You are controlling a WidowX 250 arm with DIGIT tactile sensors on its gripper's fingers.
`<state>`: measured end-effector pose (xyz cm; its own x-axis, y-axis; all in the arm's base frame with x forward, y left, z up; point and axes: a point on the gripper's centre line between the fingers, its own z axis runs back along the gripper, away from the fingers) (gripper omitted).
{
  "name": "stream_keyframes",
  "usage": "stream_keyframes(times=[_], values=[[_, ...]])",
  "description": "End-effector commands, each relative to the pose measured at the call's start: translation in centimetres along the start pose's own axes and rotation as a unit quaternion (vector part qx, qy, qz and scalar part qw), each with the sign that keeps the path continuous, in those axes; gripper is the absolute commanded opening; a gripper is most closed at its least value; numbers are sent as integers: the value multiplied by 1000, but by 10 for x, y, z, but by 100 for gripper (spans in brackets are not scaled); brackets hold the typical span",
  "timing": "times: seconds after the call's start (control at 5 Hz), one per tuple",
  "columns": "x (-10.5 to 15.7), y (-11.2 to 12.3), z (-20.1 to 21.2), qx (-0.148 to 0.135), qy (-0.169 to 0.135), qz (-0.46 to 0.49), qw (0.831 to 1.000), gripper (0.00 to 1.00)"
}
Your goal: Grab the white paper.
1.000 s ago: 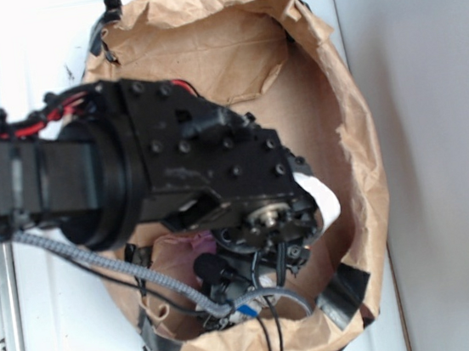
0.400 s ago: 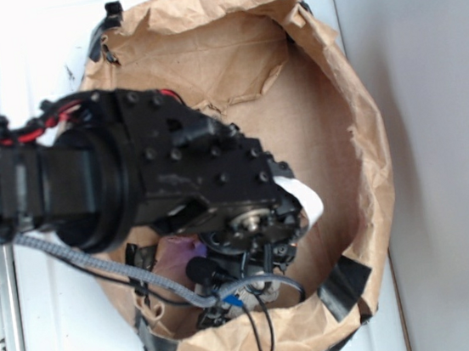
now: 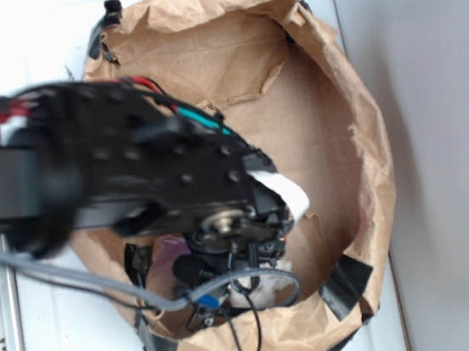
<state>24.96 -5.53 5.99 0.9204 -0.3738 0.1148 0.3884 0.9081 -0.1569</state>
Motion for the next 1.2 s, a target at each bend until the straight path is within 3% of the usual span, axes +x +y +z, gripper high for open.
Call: stream_keyframes(times=[0.0, 0.2, 0.4, 0.6, 0.8, 1.0], values=[[-7, 28, 108, -24, -108, 33, 993, 0], [-10, 33, 118, -36, -95, 37, 994, 20], [-6, 27, 94, -22, -70, 19, 997, 100], [8, 18, 66, -20, -49, -11, 999, 100], [21, 14, 41, -29, -48, -26, 998, 100], [32, 2, 14, -47, -20, -36, 998, 100]])
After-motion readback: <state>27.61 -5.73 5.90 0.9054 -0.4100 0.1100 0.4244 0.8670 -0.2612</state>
